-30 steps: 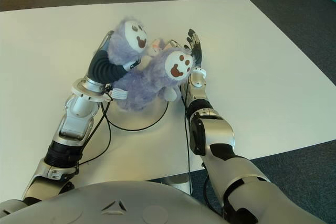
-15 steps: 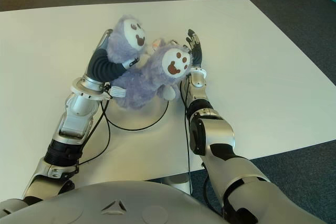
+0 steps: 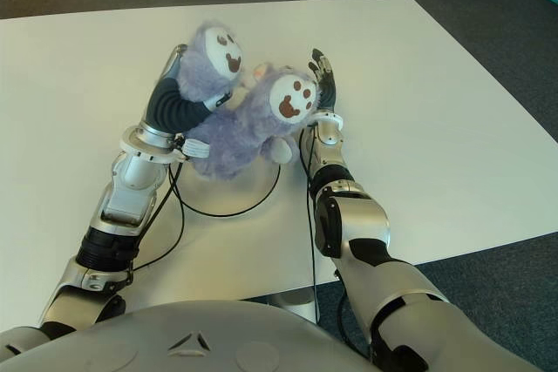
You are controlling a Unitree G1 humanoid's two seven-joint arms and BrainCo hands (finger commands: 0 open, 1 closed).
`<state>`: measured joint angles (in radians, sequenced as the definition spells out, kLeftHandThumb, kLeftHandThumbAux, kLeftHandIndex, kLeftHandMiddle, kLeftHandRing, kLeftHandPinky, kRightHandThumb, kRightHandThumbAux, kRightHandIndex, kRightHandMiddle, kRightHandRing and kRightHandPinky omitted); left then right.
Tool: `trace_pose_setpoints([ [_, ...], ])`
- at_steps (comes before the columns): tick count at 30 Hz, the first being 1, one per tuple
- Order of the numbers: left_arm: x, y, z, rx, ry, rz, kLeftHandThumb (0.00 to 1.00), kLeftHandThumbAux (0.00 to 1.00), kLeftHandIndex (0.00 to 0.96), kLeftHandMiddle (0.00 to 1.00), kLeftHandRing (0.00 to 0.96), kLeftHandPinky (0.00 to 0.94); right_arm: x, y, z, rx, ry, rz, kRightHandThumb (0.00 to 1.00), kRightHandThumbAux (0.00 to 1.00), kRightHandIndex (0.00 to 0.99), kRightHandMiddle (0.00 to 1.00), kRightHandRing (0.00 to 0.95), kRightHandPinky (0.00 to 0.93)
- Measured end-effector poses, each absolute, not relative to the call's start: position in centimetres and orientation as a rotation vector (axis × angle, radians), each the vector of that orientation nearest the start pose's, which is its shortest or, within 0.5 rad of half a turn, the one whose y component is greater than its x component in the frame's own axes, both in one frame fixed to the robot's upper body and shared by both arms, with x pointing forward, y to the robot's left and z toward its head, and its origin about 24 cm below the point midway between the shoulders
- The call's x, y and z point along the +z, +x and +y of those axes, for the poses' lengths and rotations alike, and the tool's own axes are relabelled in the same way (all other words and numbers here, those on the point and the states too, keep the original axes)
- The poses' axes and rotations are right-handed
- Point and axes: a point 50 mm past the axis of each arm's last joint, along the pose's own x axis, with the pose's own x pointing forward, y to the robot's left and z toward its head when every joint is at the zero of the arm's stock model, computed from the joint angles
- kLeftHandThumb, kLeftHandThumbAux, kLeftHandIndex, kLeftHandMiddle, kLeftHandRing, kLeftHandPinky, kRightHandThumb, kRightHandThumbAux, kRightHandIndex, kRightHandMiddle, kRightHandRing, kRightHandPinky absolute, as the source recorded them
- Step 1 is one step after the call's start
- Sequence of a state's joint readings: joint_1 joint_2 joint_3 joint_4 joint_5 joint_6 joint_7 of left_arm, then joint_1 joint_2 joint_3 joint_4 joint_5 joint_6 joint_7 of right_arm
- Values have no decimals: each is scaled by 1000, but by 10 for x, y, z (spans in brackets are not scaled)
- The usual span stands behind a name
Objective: Put the doll into the plate.
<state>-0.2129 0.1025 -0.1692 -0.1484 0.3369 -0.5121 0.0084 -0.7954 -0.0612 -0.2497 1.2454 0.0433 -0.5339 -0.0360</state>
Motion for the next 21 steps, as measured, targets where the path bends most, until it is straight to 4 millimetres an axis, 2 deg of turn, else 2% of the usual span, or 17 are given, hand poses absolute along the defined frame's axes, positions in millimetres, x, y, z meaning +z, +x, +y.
trace_pose_setpoints([
  [10,160,252,96,-233,410,-891,844,627,792,838,853,846,52,368,-150,-76,88,-58,186,803,100,65,75,128],
  [14,159,253,96,-223,408,-890,831,631,792,843,858,855,52,368,-150,-74,87,-58,145,809,91,53,60,98],
  [21,159,253,97,-221,411,-891,839,624,795,846,860,858,52,368,-150,-71,83,-58,134,812,80,42,47,83],
])
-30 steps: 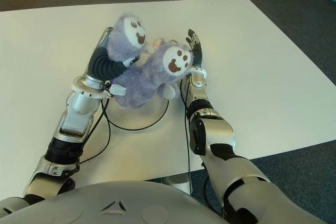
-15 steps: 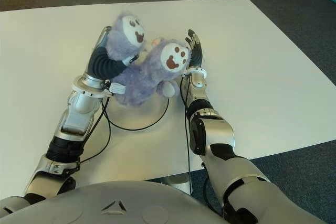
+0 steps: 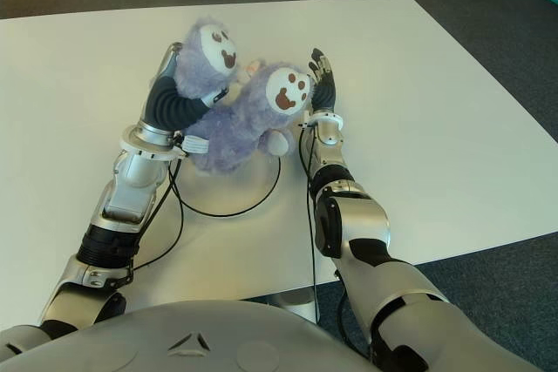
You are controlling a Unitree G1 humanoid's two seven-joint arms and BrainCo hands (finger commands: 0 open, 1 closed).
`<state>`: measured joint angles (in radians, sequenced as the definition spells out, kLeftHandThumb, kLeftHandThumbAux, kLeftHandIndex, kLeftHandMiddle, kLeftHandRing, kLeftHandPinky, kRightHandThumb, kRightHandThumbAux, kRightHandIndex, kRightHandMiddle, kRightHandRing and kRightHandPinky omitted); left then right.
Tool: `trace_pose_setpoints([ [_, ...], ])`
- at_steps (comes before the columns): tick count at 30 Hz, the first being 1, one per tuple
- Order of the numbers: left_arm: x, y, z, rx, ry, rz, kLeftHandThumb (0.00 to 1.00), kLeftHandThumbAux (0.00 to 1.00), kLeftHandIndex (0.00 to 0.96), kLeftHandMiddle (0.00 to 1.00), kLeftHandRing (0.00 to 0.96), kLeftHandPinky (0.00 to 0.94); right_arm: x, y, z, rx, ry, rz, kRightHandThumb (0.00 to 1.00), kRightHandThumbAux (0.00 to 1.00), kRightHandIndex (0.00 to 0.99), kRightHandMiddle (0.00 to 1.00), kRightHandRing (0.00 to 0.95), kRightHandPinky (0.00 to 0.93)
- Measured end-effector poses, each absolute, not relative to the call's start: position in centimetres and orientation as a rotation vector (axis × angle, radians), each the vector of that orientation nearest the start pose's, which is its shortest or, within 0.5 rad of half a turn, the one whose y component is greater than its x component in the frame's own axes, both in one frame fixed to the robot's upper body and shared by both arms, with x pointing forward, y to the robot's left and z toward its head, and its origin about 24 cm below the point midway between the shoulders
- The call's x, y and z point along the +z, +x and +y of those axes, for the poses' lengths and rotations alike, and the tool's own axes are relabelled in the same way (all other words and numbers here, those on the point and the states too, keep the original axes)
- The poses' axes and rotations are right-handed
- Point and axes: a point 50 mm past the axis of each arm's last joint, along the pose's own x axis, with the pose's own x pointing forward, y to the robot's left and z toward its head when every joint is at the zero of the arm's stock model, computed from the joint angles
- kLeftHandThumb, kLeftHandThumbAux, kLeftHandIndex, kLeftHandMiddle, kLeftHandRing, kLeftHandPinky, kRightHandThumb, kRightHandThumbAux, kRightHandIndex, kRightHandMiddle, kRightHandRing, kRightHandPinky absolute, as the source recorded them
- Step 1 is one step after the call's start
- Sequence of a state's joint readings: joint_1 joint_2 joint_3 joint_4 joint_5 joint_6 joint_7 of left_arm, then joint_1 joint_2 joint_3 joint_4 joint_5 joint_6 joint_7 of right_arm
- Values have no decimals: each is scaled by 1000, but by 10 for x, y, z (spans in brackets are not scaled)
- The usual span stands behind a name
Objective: Put the doll into the plate.
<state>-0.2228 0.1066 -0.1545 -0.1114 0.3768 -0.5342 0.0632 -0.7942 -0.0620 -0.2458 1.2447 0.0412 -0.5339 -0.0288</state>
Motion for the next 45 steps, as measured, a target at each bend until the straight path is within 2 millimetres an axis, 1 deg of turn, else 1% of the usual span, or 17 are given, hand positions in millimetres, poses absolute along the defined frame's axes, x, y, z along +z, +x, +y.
trace_pose_setpoints([
  [6,159,253,97,-221,407,-890,858,617,803,857,862,867,52,368,-150,-70,80,-58,125,814,75,37,42,80],
  [11,159,253,97,-220,400,-888,864,627,795,850,858,854,52,368,-149,-69,79,-58,137,820,76,38,41,77],
  [18,158,253,97,-220,395,-880,861,637,789,844,856,846,52,368,-150,-69,79,-58,142,822,75,39,41,79],
  [24,157,253,97,-221,392,-890,851,639,795,850,865,862,52,368,-150,-68,80,-58,152,825,73,39,43,81],
  [25,157,253,97,-220,389,-891,849,642,794,852,863,867,52,368,-150,-67,80,-58,155,825,75,40,45,88],
  [26,156,253,97,-221,386,-892,806,664,809,859,864,867,52,368,-150,-68,80,-58,155,825,76,40,46,89],
  [27,156,253,97,-222,380,-892,828,656,792,852,861,870,52,368,-150,-68,80,-58,156,823,79,42,48,92],
  [29,155,253,97,-224,345,-891,832,653,783,849,860,870,52,368,-150,-68,80,-58,157,820,80,43,48,88],
  [30,155,253,97,-223,325,-893,804,657,772,842,856,868,52,368,-150,-68,81,-58,154,812,80,43,45,80],
  [34,156,253,97,-227,266,-907,777,659,762,834,851,863,52,368,-150,-70,83,-58,145,807,79,42,43,77],
  [38,156,253,96,-239,234,-917,728,656,741,823,841,863,52,368,-150,-72,85,-57,132,806,82,46,46,84],
  [45,158,253,95,-245,183,-941,730,657,742,830,844,875,52,368,-151,-74,92,-56,131,818,87,51,50,82],
])
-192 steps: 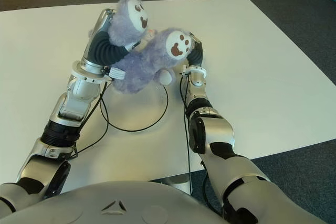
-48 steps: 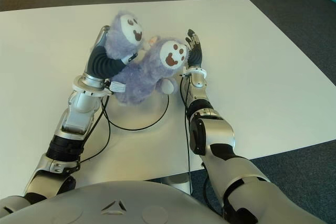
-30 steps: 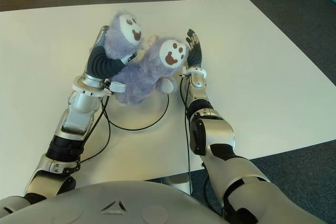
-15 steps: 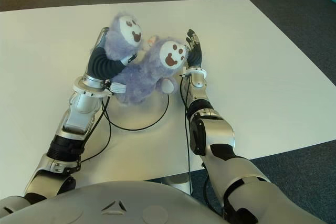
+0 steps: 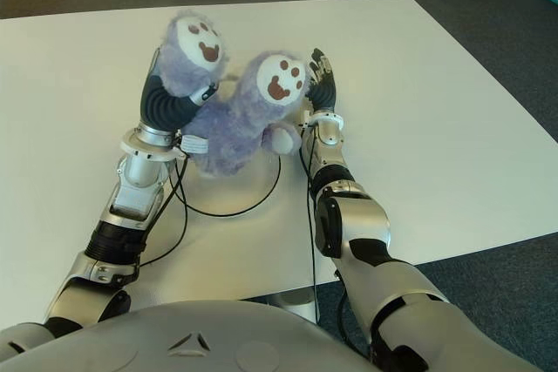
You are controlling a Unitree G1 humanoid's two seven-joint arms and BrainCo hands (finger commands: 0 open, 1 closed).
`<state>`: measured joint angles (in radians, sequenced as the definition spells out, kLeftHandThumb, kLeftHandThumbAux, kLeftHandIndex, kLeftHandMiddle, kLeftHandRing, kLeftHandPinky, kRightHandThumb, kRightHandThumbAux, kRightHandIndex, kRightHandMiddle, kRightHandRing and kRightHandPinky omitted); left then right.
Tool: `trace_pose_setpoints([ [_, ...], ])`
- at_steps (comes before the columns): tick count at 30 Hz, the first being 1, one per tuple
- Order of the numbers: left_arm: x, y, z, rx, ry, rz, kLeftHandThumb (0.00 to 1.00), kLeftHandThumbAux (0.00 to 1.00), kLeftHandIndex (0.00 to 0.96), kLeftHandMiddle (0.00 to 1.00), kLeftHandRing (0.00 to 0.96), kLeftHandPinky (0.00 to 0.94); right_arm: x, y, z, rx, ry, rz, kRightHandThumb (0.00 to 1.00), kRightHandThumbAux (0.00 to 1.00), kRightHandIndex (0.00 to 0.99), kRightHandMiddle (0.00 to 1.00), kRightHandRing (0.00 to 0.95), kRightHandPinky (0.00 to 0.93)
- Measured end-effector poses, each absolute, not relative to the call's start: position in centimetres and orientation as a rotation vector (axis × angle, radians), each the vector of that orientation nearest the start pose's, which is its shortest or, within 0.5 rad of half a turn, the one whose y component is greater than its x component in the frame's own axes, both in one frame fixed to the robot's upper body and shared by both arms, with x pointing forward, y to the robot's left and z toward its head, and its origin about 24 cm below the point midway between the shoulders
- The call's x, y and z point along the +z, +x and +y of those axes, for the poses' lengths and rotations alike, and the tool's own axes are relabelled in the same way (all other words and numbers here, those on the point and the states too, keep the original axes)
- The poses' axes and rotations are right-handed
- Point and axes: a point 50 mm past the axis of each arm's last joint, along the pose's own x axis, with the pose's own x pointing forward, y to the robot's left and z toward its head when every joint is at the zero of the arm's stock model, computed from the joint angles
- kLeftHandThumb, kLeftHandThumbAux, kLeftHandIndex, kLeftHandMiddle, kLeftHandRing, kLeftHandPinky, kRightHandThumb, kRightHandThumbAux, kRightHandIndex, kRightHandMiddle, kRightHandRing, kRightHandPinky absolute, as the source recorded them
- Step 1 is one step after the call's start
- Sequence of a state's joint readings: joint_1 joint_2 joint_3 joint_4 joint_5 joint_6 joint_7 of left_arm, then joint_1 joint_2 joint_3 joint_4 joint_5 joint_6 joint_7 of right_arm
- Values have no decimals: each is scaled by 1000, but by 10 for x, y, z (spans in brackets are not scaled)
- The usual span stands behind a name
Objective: Put the doll into the plate.
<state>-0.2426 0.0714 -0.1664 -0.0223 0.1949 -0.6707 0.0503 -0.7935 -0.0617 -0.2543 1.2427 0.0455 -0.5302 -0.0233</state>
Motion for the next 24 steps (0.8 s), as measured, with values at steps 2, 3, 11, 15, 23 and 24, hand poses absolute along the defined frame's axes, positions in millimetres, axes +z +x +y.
trace_pose_setpoints([
  [2,158,253,95,-245,177,-946,734,655,745,832,846,875,52,368,-150,-74,93,-56,133,821,85,52,51,82],
  [3,158,253,95,-246,176,-947,735,655,746,832,846,872,52,368,-150,-74,92,-56,134,822,85,52,52,83],
  [11,154,254,94,-246,184,-937,753,660,754,837,849,860,52,368,-150,-78,80,-57,115,822,80,48,52,91],
  [15,151,254,94,-242,194,-931,763,667,760,840,851,860,52,368,-149,-75,73,-58,110,827,81,47,51,93],
  [23,145,253,95,-233,217,-897,780,682,770,846,856,859,53,368,-150,-74,69,-58,114,834,83,46,52,100],
  [24,144,253,95,-232,222,-890,779,683,771,846,856,859,53,368,-150,-74,69,-58,113,834,83,46,52,100],
])
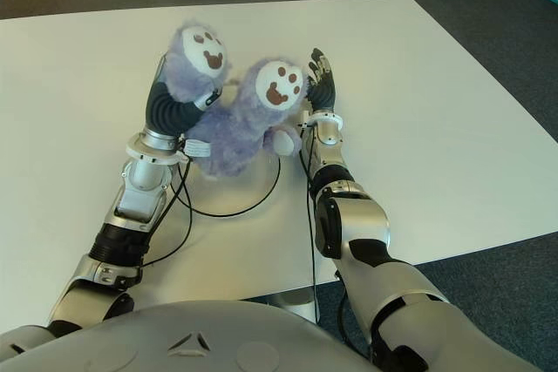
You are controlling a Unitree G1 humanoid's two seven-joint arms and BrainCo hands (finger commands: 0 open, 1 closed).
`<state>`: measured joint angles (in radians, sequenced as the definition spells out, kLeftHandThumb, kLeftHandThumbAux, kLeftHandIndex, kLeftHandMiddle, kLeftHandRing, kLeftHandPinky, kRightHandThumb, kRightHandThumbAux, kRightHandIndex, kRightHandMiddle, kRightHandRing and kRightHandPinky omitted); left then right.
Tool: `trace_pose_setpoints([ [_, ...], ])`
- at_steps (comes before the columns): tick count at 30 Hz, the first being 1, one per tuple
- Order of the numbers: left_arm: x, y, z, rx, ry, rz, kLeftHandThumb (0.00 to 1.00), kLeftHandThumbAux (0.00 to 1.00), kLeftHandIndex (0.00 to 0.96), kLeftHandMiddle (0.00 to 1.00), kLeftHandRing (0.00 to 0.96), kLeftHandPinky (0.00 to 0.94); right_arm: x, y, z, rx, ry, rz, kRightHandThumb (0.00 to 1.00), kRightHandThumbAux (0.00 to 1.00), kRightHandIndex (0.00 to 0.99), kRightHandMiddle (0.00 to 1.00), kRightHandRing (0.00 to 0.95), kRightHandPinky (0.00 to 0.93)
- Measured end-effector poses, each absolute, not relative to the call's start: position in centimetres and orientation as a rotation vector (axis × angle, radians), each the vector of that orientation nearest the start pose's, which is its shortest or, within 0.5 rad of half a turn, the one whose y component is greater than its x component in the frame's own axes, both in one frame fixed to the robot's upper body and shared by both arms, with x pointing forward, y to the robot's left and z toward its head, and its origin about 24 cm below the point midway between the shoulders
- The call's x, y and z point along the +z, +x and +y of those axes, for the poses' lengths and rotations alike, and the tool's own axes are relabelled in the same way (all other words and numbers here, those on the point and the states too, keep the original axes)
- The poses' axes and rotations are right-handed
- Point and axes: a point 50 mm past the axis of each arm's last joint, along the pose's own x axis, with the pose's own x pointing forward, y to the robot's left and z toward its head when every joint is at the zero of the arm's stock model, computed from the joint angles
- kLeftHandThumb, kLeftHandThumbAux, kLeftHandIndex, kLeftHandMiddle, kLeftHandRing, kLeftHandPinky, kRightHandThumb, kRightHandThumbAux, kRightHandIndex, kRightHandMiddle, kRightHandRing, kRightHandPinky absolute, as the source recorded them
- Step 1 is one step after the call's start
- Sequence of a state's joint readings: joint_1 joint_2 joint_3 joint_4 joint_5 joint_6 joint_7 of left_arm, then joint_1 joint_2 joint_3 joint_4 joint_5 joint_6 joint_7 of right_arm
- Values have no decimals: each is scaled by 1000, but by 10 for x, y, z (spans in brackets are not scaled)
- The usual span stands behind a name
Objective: Put the doll into the plate.
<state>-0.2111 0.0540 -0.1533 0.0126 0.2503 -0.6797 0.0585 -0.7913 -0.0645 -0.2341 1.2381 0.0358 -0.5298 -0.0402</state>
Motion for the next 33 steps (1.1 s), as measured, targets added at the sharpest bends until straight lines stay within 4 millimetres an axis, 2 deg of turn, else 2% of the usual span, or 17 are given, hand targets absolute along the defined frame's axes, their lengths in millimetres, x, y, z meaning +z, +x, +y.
trace_pose_setpoints([
  [11,137,253,97,-192,289,-835,752,686,769,847,858,863,52,368,-151,-75,63,-58,108,831,76,41,50,94],
  [33,135,252,98,-189,260,-822,760,694,770,855,863,863,52,368,-152,-69,58,-58,147,838,84,48,55,101],
])
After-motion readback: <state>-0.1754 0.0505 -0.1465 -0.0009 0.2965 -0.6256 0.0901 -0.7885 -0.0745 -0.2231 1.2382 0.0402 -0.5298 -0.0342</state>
